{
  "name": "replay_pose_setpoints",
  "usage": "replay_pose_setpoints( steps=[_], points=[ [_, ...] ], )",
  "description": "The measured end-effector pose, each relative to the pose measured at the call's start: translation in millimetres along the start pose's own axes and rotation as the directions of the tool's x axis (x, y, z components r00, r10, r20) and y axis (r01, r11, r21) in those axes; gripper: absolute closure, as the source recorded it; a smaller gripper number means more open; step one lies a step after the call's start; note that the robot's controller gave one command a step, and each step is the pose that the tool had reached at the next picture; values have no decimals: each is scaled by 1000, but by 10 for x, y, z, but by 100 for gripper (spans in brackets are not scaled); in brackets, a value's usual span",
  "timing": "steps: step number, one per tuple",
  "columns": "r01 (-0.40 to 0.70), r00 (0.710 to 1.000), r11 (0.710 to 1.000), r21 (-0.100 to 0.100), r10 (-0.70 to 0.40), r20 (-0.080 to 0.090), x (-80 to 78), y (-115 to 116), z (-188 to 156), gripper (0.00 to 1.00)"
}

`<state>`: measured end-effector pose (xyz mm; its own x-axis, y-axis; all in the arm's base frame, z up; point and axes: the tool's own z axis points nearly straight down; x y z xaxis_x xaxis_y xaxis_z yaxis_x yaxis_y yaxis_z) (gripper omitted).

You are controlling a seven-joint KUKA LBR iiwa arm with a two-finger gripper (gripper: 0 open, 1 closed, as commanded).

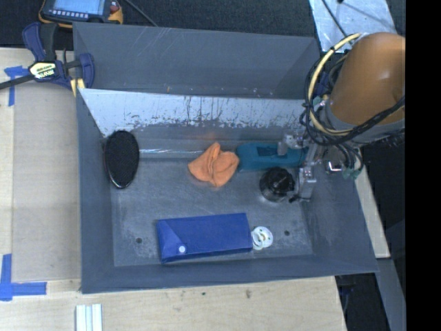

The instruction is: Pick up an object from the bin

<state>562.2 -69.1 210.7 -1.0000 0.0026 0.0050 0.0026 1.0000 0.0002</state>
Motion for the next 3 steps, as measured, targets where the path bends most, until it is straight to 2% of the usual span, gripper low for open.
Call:
replay_pose_setpoints(
  steps=[1,2,3],
  points=[
    [2,1000,1000,1,-2,9,-14,4,-50,100],
    [3,1000,1000,1,-3,9,-14,4,-50,100],
    [8,1000,1000,2,-8,17,-9,-42,355,100]
  ],
)
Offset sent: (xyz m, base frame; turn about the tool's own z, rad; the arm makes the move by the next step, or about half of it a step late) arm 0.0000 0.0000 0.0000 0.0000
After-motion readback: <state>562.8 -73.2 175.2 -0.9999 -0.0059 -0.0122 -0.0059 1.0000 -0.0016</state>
